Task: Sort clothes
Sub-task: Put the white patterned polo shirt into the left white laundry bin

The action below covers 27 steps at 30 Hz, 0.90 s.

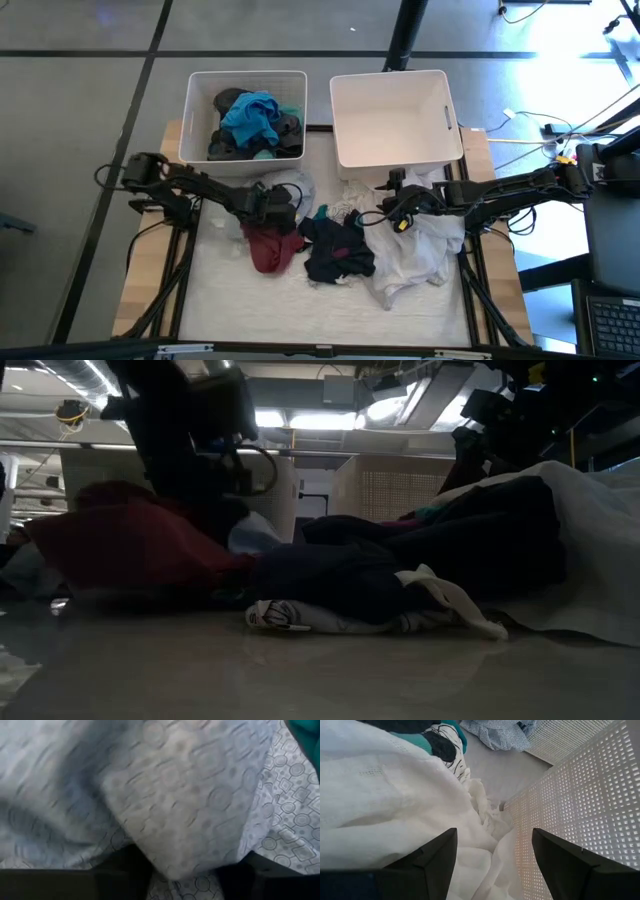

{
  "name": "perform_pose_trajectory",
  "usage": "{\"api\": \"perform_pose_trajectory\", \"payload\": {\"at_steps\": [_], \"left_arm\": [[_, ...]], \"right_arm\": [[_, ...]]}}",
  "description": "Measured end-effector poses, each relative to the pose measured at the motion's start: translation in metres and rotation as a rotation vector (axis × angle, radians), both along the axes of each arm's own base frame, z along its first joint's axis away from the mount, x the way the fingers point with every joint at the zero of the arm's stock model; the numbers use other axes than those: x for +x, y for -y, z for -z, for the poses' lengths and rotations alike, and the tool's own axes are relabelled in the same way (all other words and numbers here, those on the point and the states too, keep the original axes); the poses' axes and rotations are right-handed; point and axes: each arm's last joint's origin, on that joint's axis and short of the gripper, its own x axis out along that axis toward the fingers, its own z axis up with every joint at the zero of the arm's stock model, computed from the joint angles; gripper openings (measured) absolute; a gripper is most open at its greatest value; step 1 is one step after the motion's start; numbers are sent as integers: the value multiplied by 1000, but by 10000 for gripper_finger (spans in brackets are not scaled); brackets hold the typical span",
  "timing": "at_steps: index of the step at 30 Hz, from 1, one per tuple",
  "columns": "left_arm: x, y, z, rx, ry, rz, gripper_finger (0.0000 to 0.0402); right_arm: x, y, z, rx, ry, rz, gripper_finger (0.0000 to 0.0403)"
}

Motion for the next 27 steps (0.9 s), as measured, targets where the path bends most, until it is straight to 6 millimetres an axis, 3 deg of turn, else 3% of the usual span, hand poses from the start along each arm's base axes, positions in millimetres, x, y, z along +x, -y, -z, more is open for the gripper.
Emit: {"api": "perform_pose_trajectory", "payload": {"at_steps": [8, 14, 20, 27], "left_arm": [[3, 4, 5, 33, -48, 104, 19], [8, 27, -18, 5, 1, 285, 20], [13, 48, -63, 56, 115, 448, 12], [8, 58, -125, 153, 273, 542, 16]], "right_arm": [[0, 0, 0, 11, -2, -10, 259], [0, 0, 0, 12, -2, -10, 259], [0, 0, 0, 12, -1, -10, 259], [0, 0, 0, 12, 0, -10, 259]]}}
